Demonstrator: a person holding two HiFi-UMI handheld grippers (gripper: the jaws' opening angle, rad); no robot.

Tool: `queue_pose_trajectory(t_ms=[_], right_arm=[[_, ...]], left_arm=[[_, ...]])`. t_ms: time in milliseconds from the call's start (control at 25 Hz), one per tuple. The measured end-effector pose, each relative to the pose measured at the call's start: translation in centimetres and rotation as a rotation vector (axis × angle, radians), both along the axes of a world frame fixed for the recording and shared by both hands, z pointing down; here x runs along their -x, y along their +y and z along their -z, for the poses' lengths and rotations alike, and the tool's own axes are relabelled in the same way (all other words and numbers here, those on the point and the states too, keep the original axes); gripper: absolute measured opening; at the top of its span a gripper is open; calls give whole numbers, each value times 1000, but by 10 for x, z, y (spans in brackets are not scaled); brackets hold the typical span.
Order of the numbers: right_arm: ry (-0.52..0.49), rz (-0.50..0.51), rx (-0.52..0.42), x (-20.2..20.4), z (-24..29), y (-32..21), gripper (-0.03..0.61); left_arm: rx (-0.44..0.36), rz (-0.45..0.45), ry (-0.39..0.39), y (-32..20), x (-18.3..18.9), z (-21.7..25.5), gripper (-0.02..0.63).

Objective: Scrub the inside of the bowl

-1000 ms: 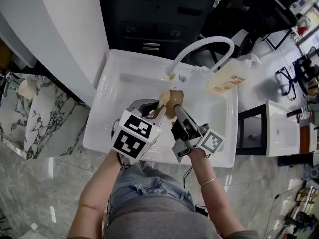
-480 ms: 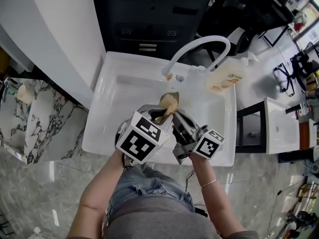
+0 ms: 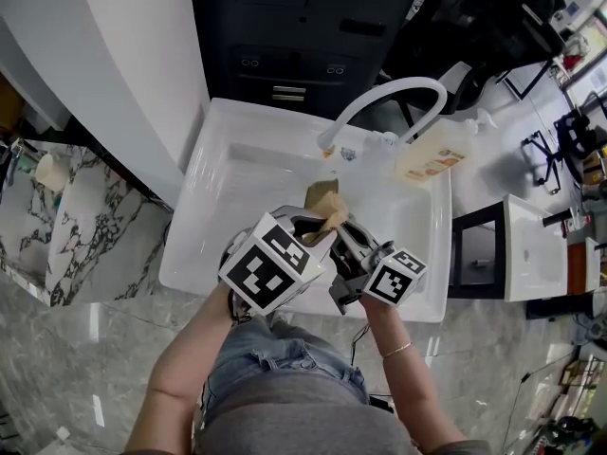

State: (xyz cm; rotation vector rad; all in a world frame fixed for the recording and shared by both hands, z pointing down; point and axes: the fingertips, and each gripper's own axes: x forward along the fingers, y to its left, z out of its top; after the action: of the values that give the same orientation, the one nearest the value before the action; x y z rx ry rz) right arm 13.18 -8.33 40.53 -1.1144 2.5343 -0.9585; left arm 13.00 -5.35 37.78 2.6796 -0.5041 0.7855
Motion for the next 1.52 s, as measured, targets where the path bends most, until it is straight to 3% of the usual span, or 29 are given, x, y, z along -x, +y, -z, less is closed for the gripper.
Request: queue_pose_trajectory(t_ms=[280,440,640,840,1000,1120,1200,1520], right_arm=[[-72,-26,42,-8,-3,-3,23],[-138,-13,71,-13,-3,-4,23],[-209,53,88,-6,2,-3,23],[-176,129,84,6,5,-2,23],[-142,157,64,12,6,-1,23],[-148,188,41,18,9,2,23],[-132,206,34,21,9,3,23],[-5,258,10,20,4,6,23]], left_arm=[[-7,-10,58,4,10,21,46],[-63,73,50,-17,42,29,46],[-147,165,-16,-50,82,25,46],[-187,33,-121,-44,78,19,46],[-122,45,-195,-54,74,0,46],[37,29,-117,-55,65,-14,46],[95,5,-98,-54,61,-21,46],[53,-132,-220,-46,47,-26,46]])
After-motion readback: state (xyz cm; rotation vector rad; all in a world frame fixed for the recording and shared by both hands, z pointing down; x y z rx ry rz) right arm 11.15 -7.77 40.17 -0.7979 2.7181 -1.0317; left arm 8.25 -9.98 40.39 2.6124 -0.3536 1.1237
